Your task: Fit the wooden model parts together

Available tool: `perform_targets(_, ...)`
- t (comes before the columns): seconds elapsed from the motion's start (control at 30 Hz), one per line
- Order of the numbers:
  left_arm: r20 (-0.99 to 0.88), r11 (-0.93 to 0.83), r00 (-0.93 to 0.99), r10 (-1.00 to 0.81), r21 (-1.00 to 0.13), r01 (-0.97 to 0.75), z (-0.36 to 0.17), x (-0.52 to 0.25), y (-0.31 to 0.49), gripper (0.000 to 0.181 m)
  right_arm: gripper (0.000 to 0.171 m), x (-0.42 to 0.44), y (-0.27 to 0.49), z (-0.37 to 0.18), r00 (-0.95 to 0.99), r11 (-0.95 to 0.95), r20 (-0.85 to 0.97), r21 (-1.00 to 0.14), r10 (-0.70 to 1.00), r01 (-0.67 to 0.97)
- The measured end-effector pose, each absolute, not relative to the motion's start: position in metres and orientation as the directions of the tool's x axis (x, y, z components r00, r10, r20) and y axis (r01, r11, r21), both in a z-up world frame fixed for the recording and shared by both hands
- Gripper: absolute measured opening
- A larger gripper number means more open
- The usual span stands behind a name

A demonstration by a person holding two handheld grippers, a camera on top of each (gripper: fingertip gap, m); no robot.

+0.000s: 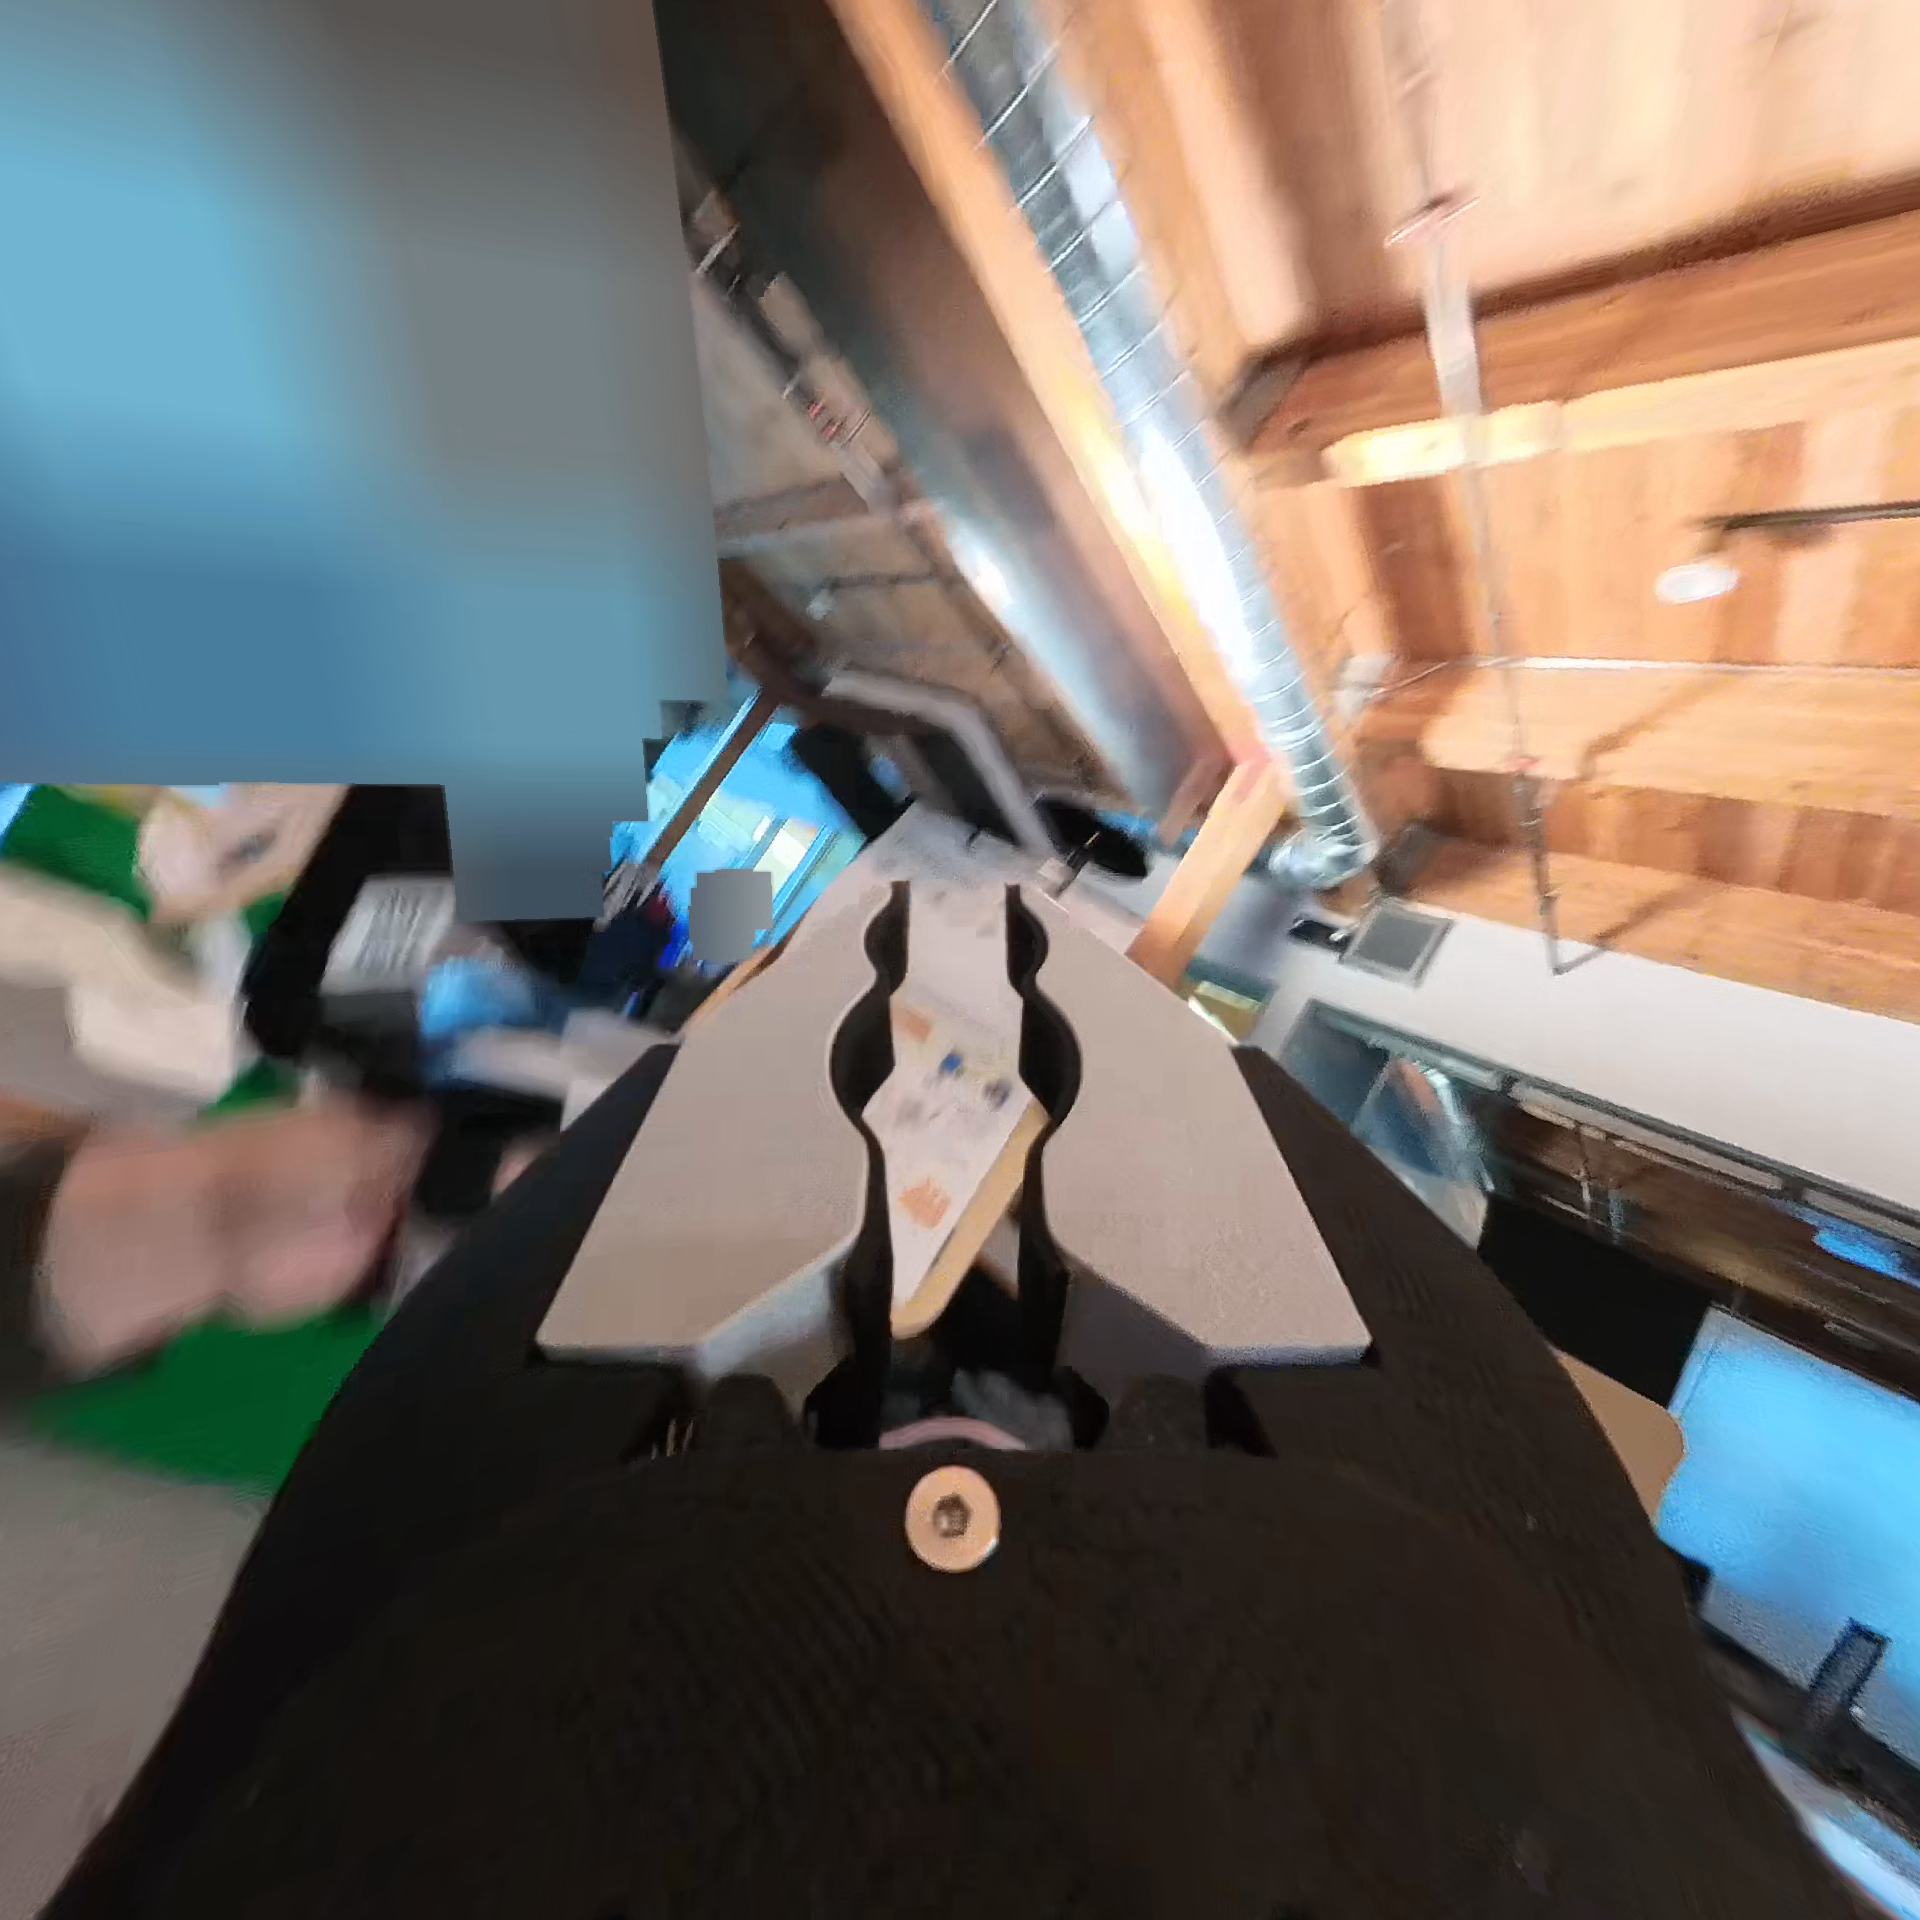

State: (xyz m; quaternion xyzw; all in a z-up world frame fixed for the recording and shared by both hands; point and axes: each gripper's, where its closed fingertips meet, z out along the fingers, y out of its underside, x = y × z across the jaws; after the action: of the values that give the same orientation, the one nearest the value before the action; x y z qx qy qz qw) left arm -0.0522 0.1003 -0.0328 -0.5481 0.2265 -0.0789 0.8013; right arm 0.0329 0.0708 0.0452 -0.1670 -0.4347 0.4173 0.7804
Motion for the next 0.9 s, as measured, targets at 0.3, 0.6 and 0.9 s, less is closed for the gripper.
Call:
perform_targets(0.3, 0.099, 0.19, 0.914, -0.393, -0.964, 0.186, -0.192, -0.06, 0.119, 0.0, 0.012, 0.055, 0.137, -0.006, 0.391, 0.363, 0.153, -0.756, 0.907, -0.545)
perform_targets(0.6, -0.389, 0.301, 0.753, -0.531, -0.917, -0.262, -0.236, -0.009, 0.069, 0.0, 0.008, 0.04, 0.084, -0.172, 0.308, 0.512, 0.426, -0.804, 0.851, -0.303)
perform_targets(0.9, -0.854, 0.568, 0.235, -0.464, -0.49, -0.661, -0.294, 0.024, 0.026, 0.001, 0.016, 0.029, 0.001, -0.249, -0.171, 0.693, 0.733, -0.679, 0.658, -0.245)
